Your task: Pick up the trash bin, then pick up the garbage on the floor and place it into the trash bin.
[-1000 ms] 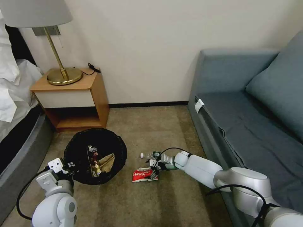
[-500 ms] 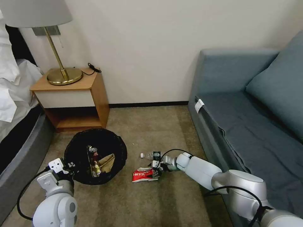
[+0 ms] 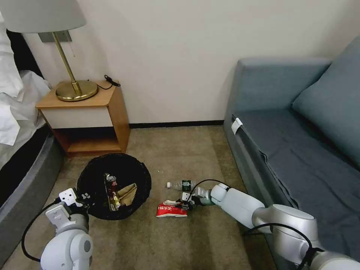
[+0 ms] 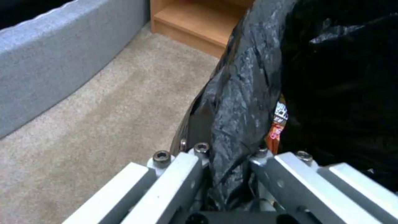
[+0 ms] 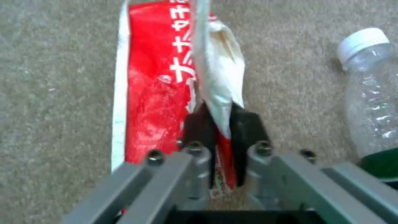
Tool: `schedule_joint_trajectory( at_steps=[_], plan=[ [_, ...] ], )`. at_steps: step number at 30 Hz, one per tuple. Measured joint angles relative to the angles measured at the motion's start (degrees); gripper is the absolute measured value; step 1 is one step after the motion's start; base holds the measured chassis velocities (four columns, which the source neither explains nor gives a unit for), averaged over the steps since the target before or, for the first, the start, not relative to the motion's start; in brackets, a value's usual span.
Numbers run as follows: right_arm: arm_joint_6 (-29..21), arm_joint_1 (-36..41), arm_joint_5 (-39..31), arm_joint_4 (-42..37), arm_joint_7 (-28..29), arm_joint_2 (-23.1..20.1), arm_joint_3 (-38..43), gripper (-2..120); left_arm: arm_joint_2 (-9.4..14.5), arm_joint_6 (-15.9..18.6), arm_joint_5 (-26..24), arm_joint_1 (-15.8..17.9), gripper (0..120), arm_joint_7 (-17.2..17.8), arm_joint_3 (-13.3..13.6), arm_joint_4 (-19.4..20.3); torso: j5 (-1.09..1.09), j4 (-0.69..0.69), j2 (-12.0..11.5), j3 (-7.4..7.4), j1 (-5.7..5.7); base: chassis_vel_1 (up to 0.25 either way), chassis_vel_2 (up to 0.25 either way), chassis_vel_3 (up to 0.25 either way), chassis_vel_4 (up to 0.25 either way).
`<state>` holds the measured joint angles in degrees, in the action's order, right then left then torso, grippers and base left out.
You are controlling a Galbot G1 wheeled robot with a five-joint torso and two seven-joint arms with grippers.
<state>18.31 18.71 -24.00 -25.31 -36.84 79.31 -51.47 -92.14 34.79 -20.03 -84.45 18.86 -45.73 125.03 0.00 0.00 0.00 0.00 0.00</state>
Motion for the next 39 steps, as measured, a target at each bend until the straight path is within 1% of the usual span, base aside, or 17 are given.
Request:
schedule_joint_trajectory(
  at_steps=[1, 3, 12, 15, 16, 19, 21, 22, 26, 27, 29, 31, 32, 34, 36, 37, 39],
  plan=[
    [0.1, 0.1, -0.1, -0.3, 0.0, -0.2, 0.1, 1, 0.0, 0.0, 0.0, 0.0, 2, 0.0, 0.0, 0.0, 0.0, 0.0, 0.0, 0.0, 0.0, 0.0, 0.0, 0.0, 0.0],
    [0.2, 0.1, -0.3, -0.6, 0.0, -0.3, 0.1, 0, 0.0, 0.0, -0.1, 0.0, 2, 0.0, 0.0, -0.1, 0.0, 0.0, 0.0, 0.0, 0.0, 0.0, 0.0, 0.0, 0.0],
    [0.9, 1.1, -3.0, -4.9, 0.8, -2.2, 1.9, 0, 0.0, 0.0, -0.4, 0.2, 2, 0.0, 0.1, -0.4, 0.01, 0.0, 0.0, 0.0, 0.0, 0.0, 0.0, 0.0, 0.0],
    [-0.1, 1.1, -5.7, -12.2, 2.0, -5.9, 4.3, 0, 0.0, 0.1, -0.4, 0.2, 2, 0.0, 0.3, -0.9, 0.01, 0.01, 0.0, 0.0, 0.0, 0.0, 0.0, 0.0, 0.0],
    [-0.1, 1.1, -5.7, -12.2, 2.0, -5.9, 4.3, 0, 0.0, 0.1, -0.4, 0.2, 2, 0.0, 0.3, -0.9, 0.01, 0.01, 0.0, 0.0, 0.0, 0.0, 0.0, 0.0, 0.0],
    [-2.0, 1.1, -8.1, -20.2, 4.2, -11.2, 9.0, 0, 0.0, 0.2, -0.4, 0.3, 2, 0.0, 0.6, -1.4, 0.02, 0.01, 0.0, 0.0, 0.0, 0.0, 0.0, 0.0, 0.0],
    [-2.5, 1.0, -8.4, -23.0, 5.1, -14.3, 11.1, 0, 0.1, 0.3, -0.5, 0.3, 2, 0.0, 0.7, -1.5, 0.01, 0.01, 0.0, 0.0, 0.0, 0.0, 0.0, 0.0, 0.0],
    [-2.5, 1.0, -8.4, -23.0, 5.1, -14.3, 11.1, 0, 0.1, 0.3, -0.5, 0.3, 2, 0.0, 0.7, -1.5, 0.01, 0.01, 0.0, 0.0, 0.0, 0.0, 0.0, 0.0, 0.0],
    [-3.9, -0.3, -11.0, -30.1, 9.2, -21.2, 13.7, 0, 0.4, 0.4, -0.5, 0.3, 2, 0.0, 1.2, -1.6, -0.02, -0.04, 0.0, 0.0, 0.0, 0.0, 0.0, 0.0, 0.0],
    [-3.9, -0.3, -11.0, -30.1, 9.2, -21.2, 13.7, 0, 0.4, 0.4, -0.5, 0.3, 2, 0.0, 1.2, -1.6, -0.02, -0.04, 0.0, 0.0, 0.0, 0.0, 0.0, 0.0, 0.0],
    [-5.4, -0.4, -15.6, -38.5, 12.6, -24.2, 15.1, 0, 0.6, 0.4, -0.5, 0.1, 2, 0.0, 1.3, -1.7, 0.02, -0.02, 0.0, 0.0, 0.0, 0.0, 0.0, 0.0, 0.0],
    [-6.2, -0.4, -18.1, -45.7, 14.2, -25.2, 16.5, 0, 0.7, 0.4, -0.5, -0.1, 2, 0.0, 1.4, -1.7, -0.01, 0.0, 0.0, 0.0, 0.0, 0.0, 0.0, 0.0, 0.0],
    [-6.2, -0.4, -18.1, -45.7, 14.2, -25.2, 16.5, 0, 0.7, 0.4, -0.5, -0.1, 2, 0.0, 1.4, -1.7, -0.01, 0.0, 0.0, 0.0, 0.0, 0.0, 0.0, 0.0, 0.0],
    [-6.6, -0.4, -18.8, -50.5, 15.6, -25.3, 17.3, 0, 0.7, 0.5, -0.5, -0.1, 2, 0.0, 1.5, -1.7, 0.01, 0.02, 0.0, -0.01, 0.0, 0.0, 0.0, 0.0, 0.0],
    [-7.9, -0.5, -20.9, -55.4, 18.8, -25.1, 17.1, 0, 0.7, 0.5, -0.5, -0.2, 2, 0.0, 1.6, -1.6, -0.01, 0.01, 0.0, 0.0, 0.0, 0.0, 0.0, 0.0, 0.0],
    [-7.9, -0.5, -20.9, -55.4, 18.8, -25.1, 17.1, 0, 0.7, 0.5, -0.5, -0.2, 2, 0.0, 1.6, -1.6, -0.01, 0.01, 0.0, 0.0, 0.0, 0.0, 0.0, 0.0, 0.0],
    [-9.7, -0.6, -24.0, -61.4, 22.5, -24.0, 15.5, 0, 0.7, 0.6, -0.5, -0.1, 2, 0.0, 1.7, -1.6, -0.01, 0.0, 0.0, -0.01, 0.0, 0.0, 0.0, 0.0, 0.0]
  ],
)
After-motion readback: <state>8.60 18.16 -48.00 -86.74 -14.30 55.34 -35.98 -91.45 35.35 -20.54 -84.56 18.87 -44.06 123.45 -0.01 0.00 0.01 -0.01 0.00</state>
